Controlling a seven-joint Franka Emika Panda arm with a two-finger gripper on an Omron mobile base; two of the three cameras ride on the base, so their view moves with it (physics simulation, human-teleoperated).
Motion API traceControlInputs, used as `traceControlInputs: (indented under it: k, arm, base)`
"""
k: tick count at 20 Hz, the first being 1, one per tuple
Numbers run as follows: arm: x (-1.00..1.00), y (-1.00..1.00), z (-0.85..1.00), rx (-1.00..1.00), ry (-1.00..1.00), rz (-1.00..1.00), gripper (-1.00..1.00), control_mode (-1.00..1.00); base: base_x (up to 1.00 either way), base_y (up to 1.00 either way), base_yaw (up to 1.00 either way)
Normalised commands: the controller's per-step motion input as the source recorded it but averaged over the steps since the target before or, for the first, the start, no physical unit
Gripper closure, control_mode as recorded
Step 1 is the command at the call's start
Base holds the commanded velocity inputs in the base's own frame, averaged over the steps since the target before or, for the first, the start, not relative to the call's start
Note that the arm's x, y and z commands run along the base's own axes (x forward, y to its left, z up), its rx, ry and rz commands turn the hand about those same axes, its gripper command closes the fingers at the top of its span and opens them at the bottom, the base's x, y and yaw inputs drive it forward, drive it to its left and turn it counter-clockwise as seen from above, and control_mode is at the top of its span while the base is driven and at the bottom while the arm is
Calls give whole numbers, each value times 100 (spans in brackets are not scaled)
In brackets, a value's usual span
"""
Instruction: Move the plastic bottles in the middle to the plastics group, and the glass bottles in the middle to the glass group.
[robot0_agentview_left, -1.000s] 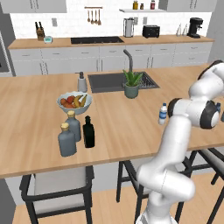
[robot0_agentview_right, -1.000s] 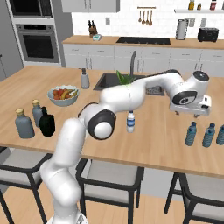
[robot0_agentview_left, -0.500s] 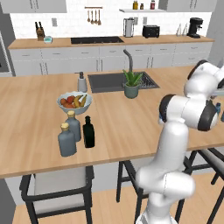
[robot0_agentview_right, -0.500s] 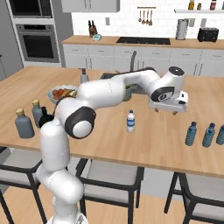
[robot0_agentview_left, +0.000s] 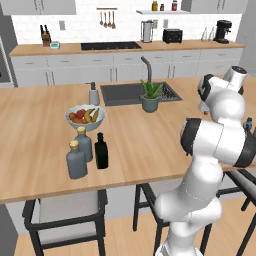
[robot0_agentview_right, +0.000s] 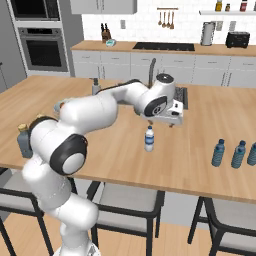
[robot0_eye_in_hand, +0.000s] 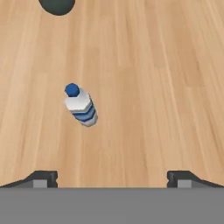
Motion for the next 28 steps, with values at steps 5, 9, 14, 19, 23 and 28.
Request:
traceControlInputs:
  k: [5, 9, 14, 19, 23, 28]
  arm:
    - [0, 97, 24, 0, 2, 0, -100, -100]
    - [2, 79, -5, 0, 7, 0, -100, -100]
    - [15, 29, -19, 0, 2, 1, -100, -100]
    - [37, -27, -8, 0, 2, 0, -100, -100]
    - [31, -61, 0, 0, 4, 0, -100, -100]
    - [38, -40, -14, 0, 1, 0, -100, -100]
  base:
    - [0, 0, 0]
    - [0, 0, 0]
    - [0, 0, 0]
    - [0, 0, 0]
    - [0, 0, 0]
    - [0, 0, 0]
